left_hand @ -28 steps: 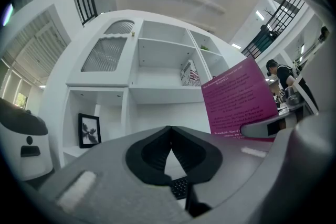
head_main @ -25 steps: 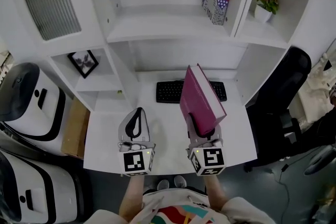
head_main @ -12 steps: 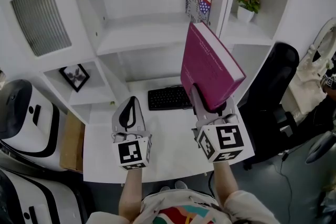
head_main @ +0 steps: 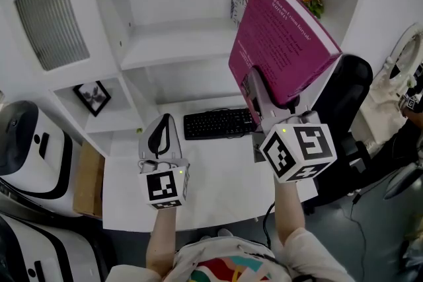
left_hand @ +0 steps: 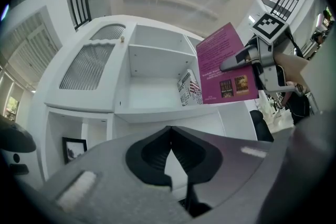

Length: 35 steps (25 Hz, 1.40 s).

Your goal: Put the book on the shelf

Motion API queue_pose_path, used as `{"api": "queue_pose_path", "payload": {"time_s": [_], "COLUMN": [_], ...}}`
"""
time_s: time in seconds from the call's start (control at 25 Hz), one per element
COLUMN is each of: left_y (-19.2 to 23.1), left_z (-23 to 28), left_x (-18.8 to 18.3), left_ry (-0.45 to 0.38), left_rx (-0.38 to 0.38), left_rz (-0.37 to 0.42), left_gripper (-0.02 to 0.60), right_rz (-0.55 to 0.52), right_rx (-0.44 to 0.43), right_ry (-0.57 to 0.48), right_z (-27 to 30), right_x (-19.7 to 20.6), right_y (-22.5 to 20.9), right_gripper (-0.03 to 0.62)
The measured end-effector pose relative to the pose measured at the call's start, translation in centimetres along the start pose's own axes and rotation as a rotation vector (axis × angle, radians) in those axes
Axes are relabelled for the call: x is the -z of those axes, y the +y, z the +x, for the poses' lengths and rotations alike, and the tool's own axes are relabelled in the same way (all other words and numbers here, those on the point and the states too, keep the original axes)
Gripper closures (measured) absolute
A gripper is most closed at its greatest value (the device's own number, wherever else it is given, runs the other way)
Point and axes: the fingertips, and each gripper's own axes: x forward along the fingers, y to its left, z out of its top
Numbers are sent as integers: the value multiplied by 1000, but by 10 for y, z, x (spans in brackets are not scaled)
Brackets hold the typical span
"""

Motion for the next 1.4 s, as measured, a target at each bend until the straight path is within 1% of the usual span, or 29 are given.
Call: {"api": "queue_pose_path", "payload": {"time_s": [0.12, 0.24, 0.36, 0.48, 0.56, 0.68, 0.76, 0.96, 1.12, 1.28, 1.4], "left_y": [0, -4, -5, -4, -2, 3, 7, 10, 9, 8, 13], "left_z": [1, 2, 2, 2, 0, -1, -2, -2, 1, 3, 4], "left_x": [-2, -2, -2, 1, 5, 8, 9, 11, 16, 22, 27], "left_ry": [-8, -6, -7, 0, 11, 22, 23, 28, 38, 51, 62], "left_rx": [-1, 7, 12, 14, 10, -7, -18, -25, -17, -12, -22], "left_rz": [-11, -14, -15, -18, -17, -29, -53, -64, -71, -74, -77], "left_gripper": [578, 578, 578, 578, 578, 578, 578, 578, 578, 578, 578], "right_rz": [27, 17, -3, -19, 6, 61, 61, 10, 21, 4, 3], "right_rx": [-16, -22, -20, 2, -5, -40, -48, -29, -13, 28, 48], "right_ry": [-32, -29, 19, 78, 115, 166, 196, 238, 278, 290, 298], "right_z": [10, 26, 52, 78, 93, 117, 132, 160, 179, 201, 218], "right_x": [-15, -21, -16, -8, -3, 1, 3, 10, 15, 23, 29], "right_y": [-1, -2, -4, -9, -12, -14, -15, -14, -18, -25, -30], "right_gripper": [454, 454, 454, 454, 454, 454, 454, 454, 453, 453, 453]}}
